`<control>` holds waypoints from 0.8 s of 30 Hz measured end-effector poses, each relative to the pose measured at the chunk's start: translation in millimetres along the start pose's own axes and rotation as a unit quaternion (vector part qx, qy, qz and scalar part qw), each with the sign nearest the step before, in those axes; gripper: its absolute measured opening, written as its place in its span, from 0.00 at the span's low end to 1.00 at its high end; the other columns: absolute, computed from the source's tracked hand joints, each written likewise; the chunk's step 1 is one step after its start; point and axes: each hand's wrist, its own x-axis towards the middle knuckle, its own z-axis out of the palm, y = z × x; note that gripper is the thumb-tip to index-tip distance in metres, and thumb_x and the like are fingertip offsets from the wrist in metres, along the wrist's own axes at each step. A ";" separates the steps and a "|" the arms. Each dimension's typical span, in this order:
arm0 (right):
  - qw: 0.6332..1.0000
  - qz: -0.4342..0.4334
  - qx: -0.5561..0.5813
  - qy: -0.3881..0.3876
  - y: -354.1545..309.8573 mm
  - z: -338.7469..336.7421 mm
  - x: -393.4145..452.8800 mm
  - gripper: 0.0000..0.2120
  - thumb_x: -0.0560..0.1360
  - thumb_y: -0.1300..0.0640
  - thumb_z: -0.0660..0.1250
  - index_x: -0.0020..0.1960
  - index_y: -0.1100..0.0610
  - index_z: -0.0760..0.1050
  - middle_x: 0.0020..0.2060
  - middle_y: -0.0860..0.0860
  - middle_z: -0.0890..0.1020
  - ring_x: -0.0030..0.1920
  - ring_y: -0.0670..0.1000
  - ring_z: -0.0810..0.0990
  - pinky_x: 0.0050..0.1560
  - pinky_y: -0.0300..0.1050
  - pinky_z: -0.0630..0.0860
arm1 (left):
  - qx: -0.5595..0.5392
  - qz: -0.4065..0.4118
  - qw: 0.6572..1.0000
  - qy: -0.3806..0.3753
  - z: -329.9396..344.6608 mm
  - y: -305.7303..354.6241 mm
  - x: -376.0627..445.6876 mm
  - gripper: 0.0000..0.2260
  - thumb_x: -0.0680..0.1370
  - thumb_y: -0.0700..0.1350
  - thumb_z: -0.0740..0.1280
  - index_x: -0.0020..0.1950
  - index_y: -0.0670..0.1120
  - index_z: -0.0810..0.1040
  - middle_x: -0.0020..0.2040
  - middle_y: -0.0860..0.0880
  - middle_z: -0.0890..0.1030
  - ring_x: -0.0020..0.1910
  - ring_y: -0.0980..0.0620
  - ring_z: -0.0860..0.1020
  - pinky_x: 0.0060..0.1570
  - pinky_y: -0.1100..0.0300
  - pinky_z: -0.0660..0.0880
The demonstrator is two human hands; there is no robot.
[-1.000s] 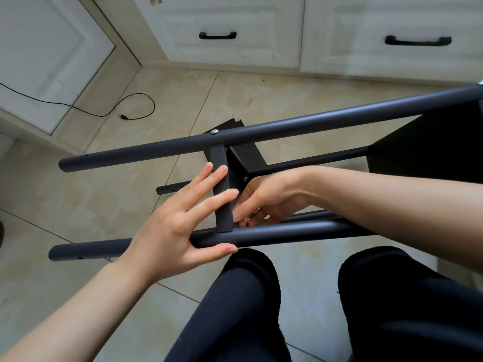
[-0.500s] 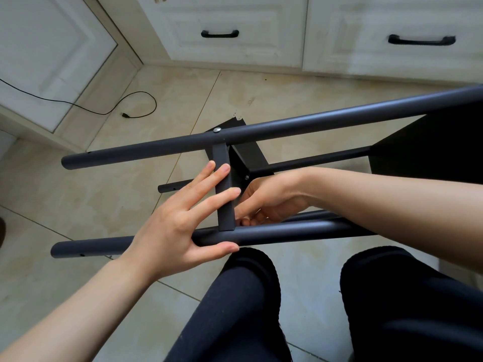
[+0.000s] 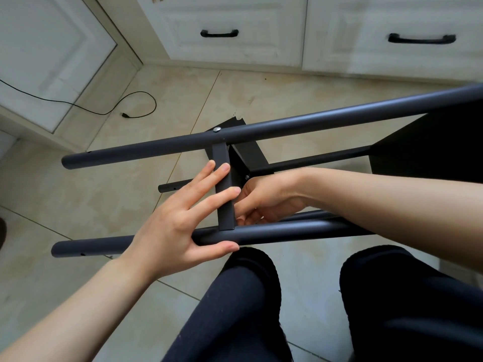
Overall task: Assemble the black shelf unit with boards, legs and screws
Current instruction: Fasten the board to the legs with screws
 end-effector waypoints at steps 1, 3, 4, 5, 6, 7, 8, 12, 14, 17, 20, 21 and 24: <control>1.000 0.001 0.001 -0.002 -0.1 -1.5 -1.2 0.09 0.79 0.63 0.65 0.41 0.61 0.77 0.32 0.52 0.79 0.32 0.47 0.78 0.37 0.37 0.77 | 0.000 0.000 1.000 0.000 0.0 -0.1 0.1 0.32 0.76 0.63 0.70 0.75 0.47 0.71 0.81 0.47 0.61 0.81 0.46 0.57 0.77 0.53 0.60; 1.000 0.010 -0.006 -0.015 -0.7 -5.0 -5.2 0.09 0.79 0.61 0.66 0.40 0.60 0.78 0.32 0.52 0.78 0.33 0.46 0.77 0.38 0.37 0.76 | 0.001 0.001 1.000 0.000 0.0 -0.4 0.4 0.33 0.76 0.63 0.70 0.76 0.48 0.71 0.81 0.48 0.61 0.81 0.46 0.57 0.77 0.54 0.60; 1.000 0.016 -0.011 -0.020 -1.2 -6.1 -7.1 0.08 0.78 0.60 0.67 0.41 0.60 0.79 0.32 0.52 0.78 0.34 0.46 0.77 0.39 0.37 0.75 | 0.002 0.001 1.000 0.000 0.1 -0.7 0.2 0.33 0.76 0.63 0.70 0.76 0.49 0.70 0.81 0.48 0.61 0.81 0.46 0.57 0.77 0.54 0.60; 0.999 0.020 -0.014 -0.020 -1.5 -6.8 -8.2 0.08 0.78 0.59 0.67 0.41 0.59 0.79 0.33 0.52 0.78 0.34 0.46 0.77 0.39 0.37 0.75 | 0.003 0.001 1.000 0.000 0.2 -1.0 0.0 0.33 0.75 0.63 0.70 0.76 0.49 0.70 0.81 0.48 0.61 0.81 0.46 0.57 0.77 0.54 0.60; 0.999 0.021 -0.015 -0.018 -1.6 -6.8 -8.3 0.07 0.78 0.59 0.67 0.42 0.60 0.79 0.33 0.52 0.78 0.34 0.46 0.77 0.39 0.37 0.75 | 0.004 0.001 1.000 0.000 0.3 -1.4 -0.2 0.33 0.75 0.63 0.70 0.76 0.49 0.70 0.81 0.48 0.61 0.81 0.46 0.57 0.77 0.53 0.60; 1.000 0.020 -0.014 -0.014 -1.4 -6.3 -7.5 0.07 0.78 0.59 0.67 0.43 0.60 0.79 0.34 0.52 0.78 0.34 0.47 0.77 0.39 0.37 0.75 | 0.004 0.001 1.000 0.000 0.5 -1.7 -0.5 0.33 0.76 0.63 0.70 0.76 0.50 0.70 0.82 0.49 0.60 0.81 0.46 0.57 0.77 0.53 0.60; 1.000 0.016 -0.011 -0.010 -0.9 -5.1 -5.9 0.07 0.79 0.59 0.67 0.43 0.60 0.79 0.35 0.52 0.78 0.35 0.47 0.77 0.40 0.38 0.75 | 0.003 0.002 1.000 0.001 0.7 -2.1 -0.4 0.33 0.76 0.63 0.70 0.76 0.50 0.70 0.82 0.49 0.60 0.81 0.46 0.57 0.77 0.53 0.60; 1.000 -0.002 -0.006 0.000 0.3 -0.9 0.4 0.06 0.79 0.62 0.65 0.44 0.61 0.77 0.36 0.54 0.79 0.36 0.48 0.79 0.40 0.38 0.78 | 0.004 0.006 1.000 0.002 1.2 -3.2 -0.5 0.33 0.76 0.63 0.70 0.76 0.50 0.69 0.82 0.49 0.60 0.81 0.46 0.57 0.77 0.52 0.61; 1.000 0.001 -0.003 -0.008 -0.4 -3.2 -1.2 0.08 0.79 0.62 0.65 0.42 0.61 0.77 0.34 0.53 0.79 0.34 0.47 0.79 0.37 0.37 0.78 | 0.004 0.005 1.000 0.002 1.2 -3.0 -0.3 0.33 0.76 0.63 0.70 0.76 0.50 0.70 0.82 0.49 0.60 0.81 0.46 0.57 0.77 0.52 0.61; 0.999 0.014 -0.018 -0.025 -2.1 -8.1 -6.2 0.09 0.78 0.60 0.67 0.40 0.59 0.80 0.33 0.52 0.79 0.34 0.47 0.78 0.37 0.37 0.76 | 0.004 0.003 1.000 0.001 0.8 -2.6 0.2 0.33 0.76 0.63 0.70 0.76 0.49 0.70 0.82 0.49 0.60 0.81 0.46 0.56 0.78 0.55 0.59; 0.999 0.013 -0.031 -0.018 -0.7 -8.7 -5.4 0.08 0.77 0.59 0.68 0.41 0.59 0.81 0.35 0.53 0.78 0.35 0.48 0.76 0.39 0.39 0.74 | -0.001 0.004 1.000 0.004 0.6 -2.4 0.4 0.32 0.76 0.62 0.70 0.75 0.48 0.71 0.81 0.48 0.61 0.81 0.46 0.57 0.78 0.56 0.59; 0.999 0.008 -0.029 -0.016 0.1 -8.0 -4.3 0.06 0.77 0.59 0.68 0.42 0.59 0.80 0.36 0.53 0.78 0.36 0.48 0.76 0.40 0.39 0.74 | -0.002 0.005 1.000 0.005 0.7 -2.4 0.4 0.32 0.76 0.62 0.70 0.75 0.48 0.71 0.81 0.48 0.61 0.81 0.46 0.57 0.78 0.55 0.59; 1.000 -0.016 0.001 -0.015 1.3 -6.7 -1.7 0.05 0.78 0.63 0.67 0.44 0.60 0.79 0.37 0.53 0.80 0.36 0.47 0.76 0.40 0.38 0.75 | -0.002 0.005 1.000 0.005 1.2 -2.7 0.4 0.32 0.76 0.62 0.70 0.75 0.48 0.71 0.81 0.48 0.61 0.81 0.46 0.57 0.78 0.55 0.60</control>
